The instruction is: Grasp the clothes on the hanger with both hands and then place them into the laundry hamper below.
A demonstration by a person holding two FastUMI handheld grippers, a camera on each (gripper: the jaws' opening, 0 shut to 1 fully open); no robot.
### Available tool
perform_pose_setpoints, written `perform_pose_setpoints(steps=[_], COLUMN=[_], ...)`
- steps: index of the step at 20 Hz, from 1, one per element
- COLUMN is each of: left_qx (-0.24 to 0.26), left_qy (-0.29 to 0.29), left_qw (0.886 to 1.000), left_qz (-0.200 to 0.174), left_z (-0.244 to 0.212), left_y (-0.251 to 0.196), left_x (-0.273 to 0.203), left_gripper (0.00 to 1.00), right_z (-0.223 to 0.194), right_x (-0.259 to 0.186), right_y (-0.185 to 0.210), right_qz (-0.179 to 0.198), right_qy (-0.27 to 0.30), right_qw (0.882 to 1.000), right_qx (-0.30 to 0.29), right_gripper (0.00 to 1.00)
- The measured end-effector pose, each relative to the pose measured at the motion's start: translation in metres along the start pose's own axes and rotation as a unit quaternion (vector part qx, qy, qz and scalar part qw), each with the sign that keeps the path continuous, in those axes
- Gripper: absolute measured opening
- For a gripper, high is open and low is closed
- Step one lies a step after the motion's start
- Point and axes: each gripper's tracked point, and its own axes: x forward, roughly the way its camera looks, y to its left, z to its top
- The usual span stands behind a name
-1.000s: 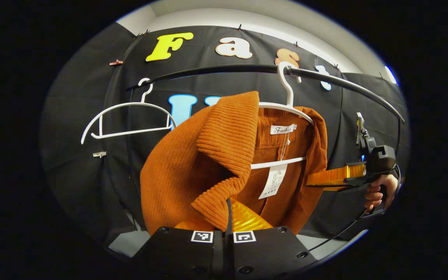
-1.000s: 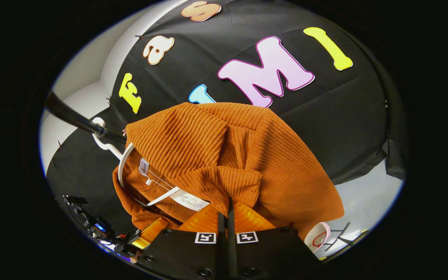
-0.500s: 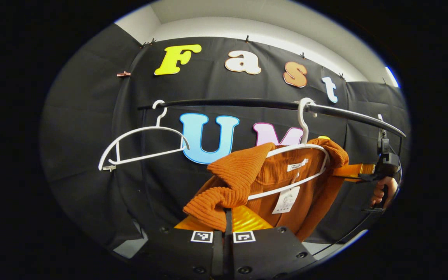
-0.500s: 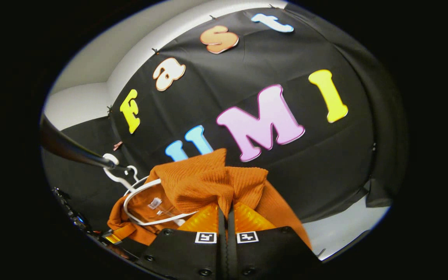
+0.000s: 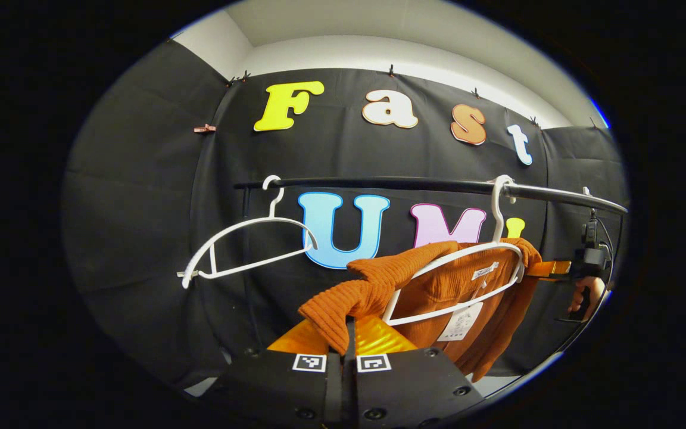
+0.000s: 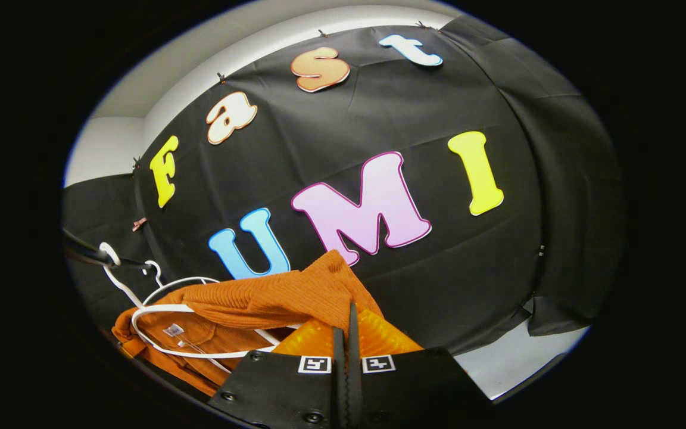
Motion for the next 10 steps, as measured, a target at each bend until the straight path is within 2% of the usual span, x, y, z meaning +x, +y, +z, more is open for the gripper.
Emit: perform_pose_setpoints(steps=[3, 5, 8, 10], left_qx=[-0.003, 0.004, 0.012, -0.004], left_qy=[0.003, -0.001, 0.015, 0.038], left_qw=[1.000, 1.000, 1.000, 0.999], left_qz=[0.004, 0.004, 0.009, 0.005], left_z=[0.003, 0.006, -0.014, -0.039], left_y=[0.014, 0.017, 0.025, 0.025], left_x=[-0.004, -0.007, -0.009, -0.010], left_gripper=[0.05, 0.05, 0.04, 0.04], right_z=[-0.012, -0.026, -0.062, -0.087], right_x=[0.017, 0.019, 0.005, -0.012], right_y=[-0.011, -0.025, -0.023, -0.012], right_qz=[-0.020, -0.026, -0.003, 0.019], right_qy=[0.008, 0.022, 0.037, 0.047], right_qw=[1.000, 0.999, 0.997, 0.993], right_qx=[0.000, 0.028, 0.068, 0.105], right_gripper=[0.05, 0.05, 0.04, 0.07])
